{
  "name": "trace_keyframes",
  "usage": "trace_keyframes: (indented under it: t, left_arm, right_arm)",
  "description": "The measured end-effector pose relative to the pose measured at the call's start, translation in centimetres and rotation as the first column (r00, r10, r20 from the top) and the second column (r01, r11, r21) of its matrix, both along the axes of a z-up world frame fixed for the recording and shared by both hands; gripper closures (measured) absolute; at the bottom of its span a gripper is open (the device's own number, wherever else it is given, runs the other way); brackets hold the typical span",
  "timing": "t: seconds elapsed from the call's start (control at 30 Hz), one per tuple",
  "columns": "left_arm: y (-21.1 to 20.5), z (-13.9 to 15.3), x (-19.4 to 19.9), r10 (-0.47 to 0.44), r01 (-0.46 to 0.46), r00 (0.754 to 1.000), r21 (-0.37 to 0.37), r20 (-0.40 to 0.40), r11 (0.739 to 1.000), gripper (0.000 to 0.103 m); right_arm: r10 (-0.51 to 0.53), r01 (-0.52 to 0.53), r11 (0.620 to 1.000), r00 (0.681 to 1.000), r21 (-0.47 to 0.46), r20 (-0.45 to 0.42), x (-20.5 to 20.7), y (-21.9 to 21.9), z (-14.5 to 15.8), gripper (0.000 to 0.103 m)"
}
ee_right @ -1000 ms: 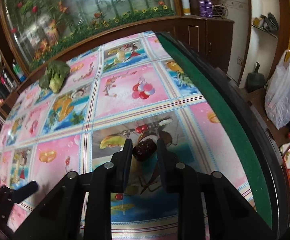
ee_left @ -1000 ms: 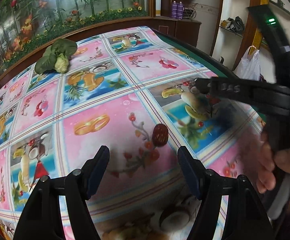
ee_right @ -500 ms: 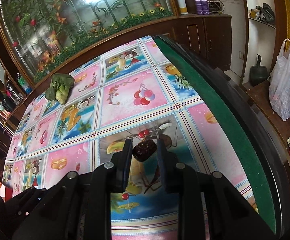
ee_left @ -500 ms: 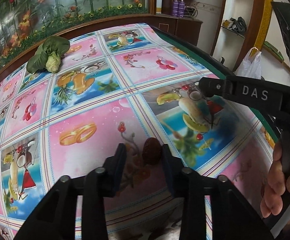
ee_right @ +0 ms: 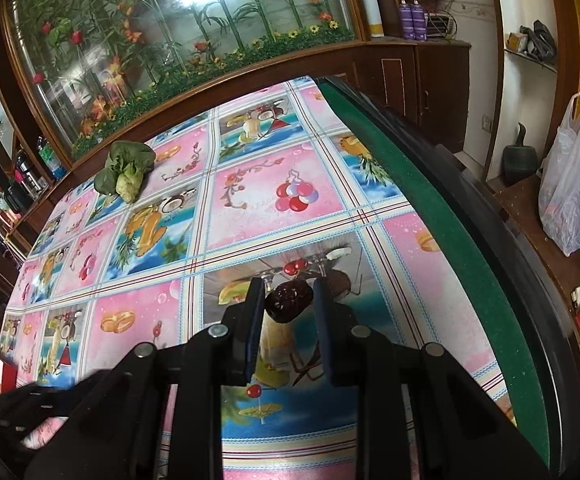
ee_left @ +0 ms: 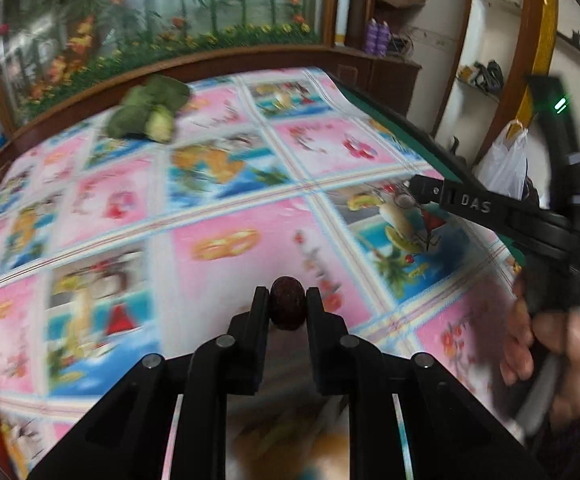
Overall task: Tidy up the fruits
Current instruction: 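Carry both brown dates over the white tray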
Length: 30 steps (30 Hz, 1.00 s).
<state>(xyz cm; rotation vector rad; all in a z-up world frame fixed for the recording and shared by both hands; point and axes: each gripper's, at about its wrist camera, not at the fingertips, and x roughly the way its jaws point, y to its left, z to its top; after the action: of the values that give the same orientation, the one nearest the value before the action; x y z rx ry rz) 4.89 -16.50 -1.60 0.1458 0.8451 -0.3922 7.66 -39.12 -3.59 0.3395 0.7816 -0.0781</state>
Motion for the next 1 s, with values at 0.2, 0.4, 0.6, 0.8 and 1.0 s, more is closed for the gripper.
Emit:
trace_keyframes:
  t: [0.2,0.4,0.6,0.8,1.0]
  left_arm:
    - [8.8,3.3,-5.6,0.090,-0.090,0.991,-0.007,0.094,0.996,0.086]
    - [19.0,5.1,-10.8,0.257,-0.255,0.949,-0.031,0.183,0.966,0.087]
    - [25.4,4.8,-13.1,0.362,-0.365,0.909,-0.026,0.206,0.931,0.087]
    - [29.6,4.6,-14.0,0.437,-0.453,0.863,0.007,0.252,0.891,0.087]
    - [33.4,4.1,-15.0,0.502,-0.521,0.825,0.008,0.260,0.853,0.087]
  right_arm:
    - [-0.025,0.029,0.999,0.996,-0.041,0.089,-1.4,-0.2,0.9,0.077]
    - [-0.118,0.119,0.993,0.972,0.008,0.202,-3.5,-0.8,2.1,0.077]
    - [-0.068,0.054,0.996,0.967,0.067,0.246,-5.1,5.2,3.3,0.077]
    - [0.158,-0.193,0.977,0.939,0.088,0.307,-6.1,17.6,4.7,0.077]
    - [0.425,-0.470,0.880,0.841,0.064,0.335,-7.6,30.6,5.2,0.076]
